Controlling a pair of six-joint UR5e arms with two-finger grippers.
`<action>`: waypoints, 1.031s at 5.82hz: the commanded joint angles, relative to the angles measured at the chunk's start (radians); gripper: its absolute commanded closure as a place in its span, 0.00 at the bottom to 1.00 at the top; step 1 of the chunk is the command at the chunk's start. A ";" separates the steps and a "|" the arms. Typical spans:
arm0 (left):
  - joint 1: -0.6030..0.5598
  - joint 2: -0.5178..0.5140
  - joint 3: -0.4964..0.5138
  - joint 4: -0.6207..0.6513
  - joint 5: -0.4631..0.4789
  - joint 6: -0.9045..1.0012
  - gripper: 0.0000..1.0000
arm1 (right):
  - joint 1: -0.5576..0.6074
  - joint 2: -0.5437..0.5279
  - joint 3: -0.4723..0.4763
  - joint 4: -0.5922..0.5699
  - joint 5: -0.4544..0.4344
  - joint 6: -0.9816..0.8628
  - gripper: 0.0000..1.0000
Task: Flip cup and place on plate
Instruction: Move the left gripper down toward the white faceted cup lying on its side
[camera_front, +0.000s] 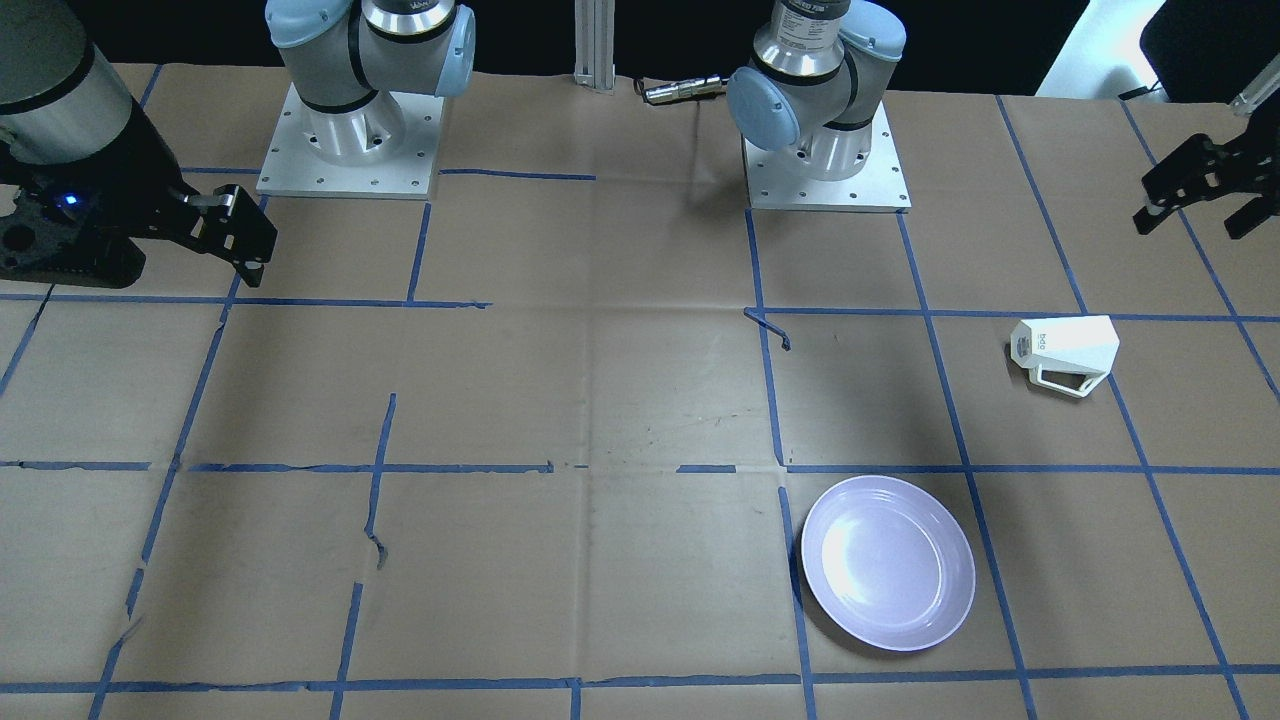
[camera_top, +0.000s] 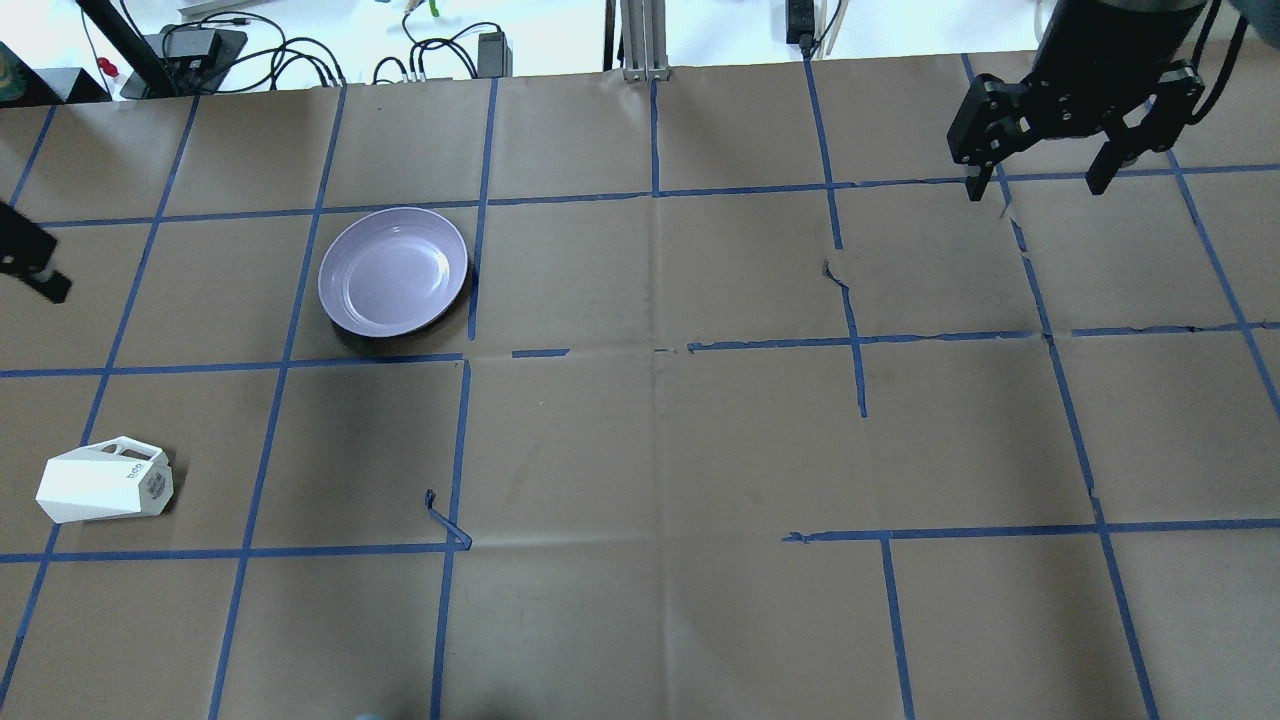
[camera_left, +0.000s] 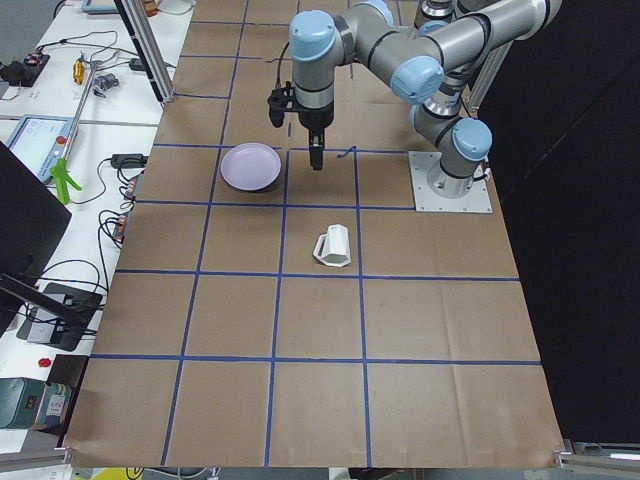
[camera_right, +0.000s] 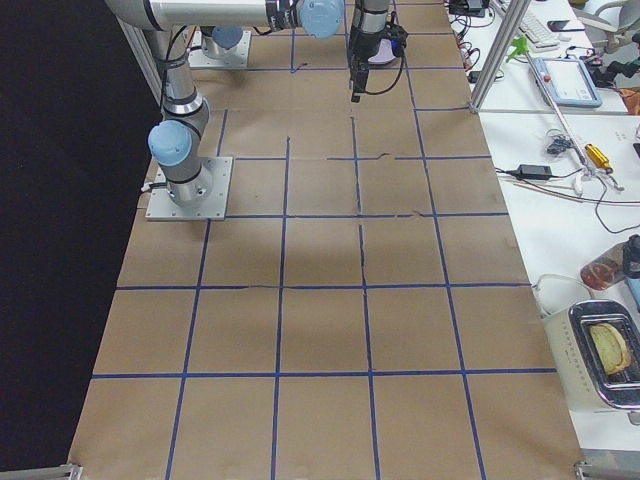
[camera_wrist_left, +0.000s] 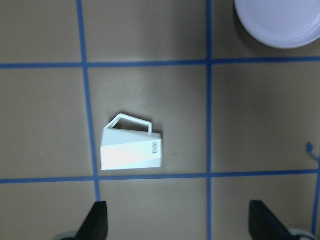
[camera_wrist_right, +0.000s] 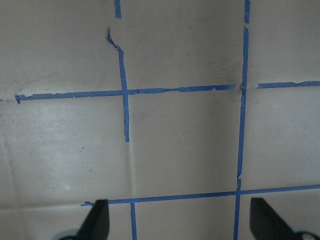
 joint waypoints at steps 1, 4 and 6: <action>0.227 -0.081 0.023 0.100 0.008 0.292 0.01 | 0.000 0.000 0.000 -0.001 0.000 0.000 0.00; 0.322 -0.204 0.000 0.016 -0.162 0.381 0.01 | 0.000 0.000 0.000 -0.001 0.000 0.000 0.00; 0.405 -0.389 0.024 -0.104 -0.321 0.497 0.01 | 0.000 0.000 0.000 -0.001 0.000 0.000 0.00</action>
